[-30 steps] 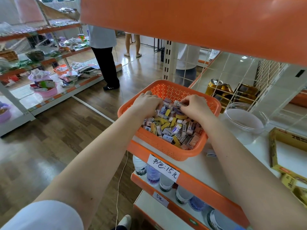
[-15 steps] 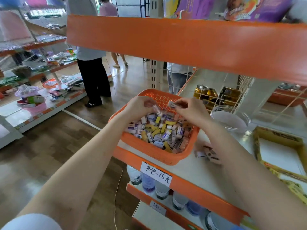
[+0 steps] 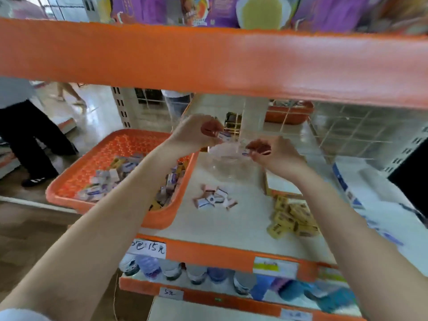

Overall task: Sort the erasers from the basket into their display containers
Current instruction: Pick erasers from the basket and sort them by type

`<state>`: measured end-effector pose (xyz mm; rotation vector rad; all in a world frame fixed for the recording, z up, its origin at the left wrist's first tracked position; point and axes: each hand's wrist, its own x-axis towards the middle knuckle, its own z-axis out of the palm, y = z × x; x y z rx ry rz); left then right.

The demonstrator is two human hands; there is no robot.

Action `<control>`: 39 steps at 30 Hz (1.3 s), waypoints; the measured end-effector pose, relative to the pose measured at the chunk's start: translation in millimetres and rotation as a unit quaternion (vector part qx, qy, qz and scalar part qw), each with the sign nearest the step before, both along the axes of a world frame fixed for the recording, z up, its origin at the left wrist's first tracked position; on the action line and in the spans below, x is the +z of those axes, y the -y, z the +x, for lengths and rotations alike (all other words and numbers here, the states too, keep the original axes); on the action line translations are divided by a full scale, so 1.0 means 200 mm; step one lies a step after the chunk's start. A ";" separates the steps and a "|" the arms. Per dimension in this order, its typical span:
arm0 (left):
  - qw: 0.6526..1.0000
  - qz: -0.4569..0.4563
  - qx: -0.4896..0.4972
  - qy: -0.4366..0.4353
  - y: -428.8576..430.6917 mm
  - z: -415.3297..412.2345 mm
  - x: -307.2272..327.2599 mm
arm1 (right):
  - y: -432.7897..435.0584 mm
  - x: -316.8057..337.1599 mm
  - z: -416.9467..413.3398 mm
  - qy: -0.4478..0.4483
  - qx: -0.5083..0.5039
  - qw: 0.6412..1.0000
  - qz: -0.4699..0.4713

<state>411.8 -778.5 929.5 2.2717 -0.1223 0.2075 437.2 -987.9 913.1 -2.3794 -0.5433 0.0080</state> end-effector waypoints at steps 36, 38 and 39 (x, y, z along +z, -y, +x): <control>0.961 0.121 -0.245 -0.041 1.19 0.10 -0.33 | 1.07 -0.24 -0.25 0.108 -0.283 0.952 0.036; 0.969 0.112 -0.219 -0.029 1.07 0.08 -0.29 | 0.93 -0.22 -0.21 0.131 -0.249 0.959 0.041; 0.974 0.102 -0.200 -0.024 1.00 0.06 -0.26 | 0.86 -0.22 -0.18 0.139 -0.228 0.963 0.041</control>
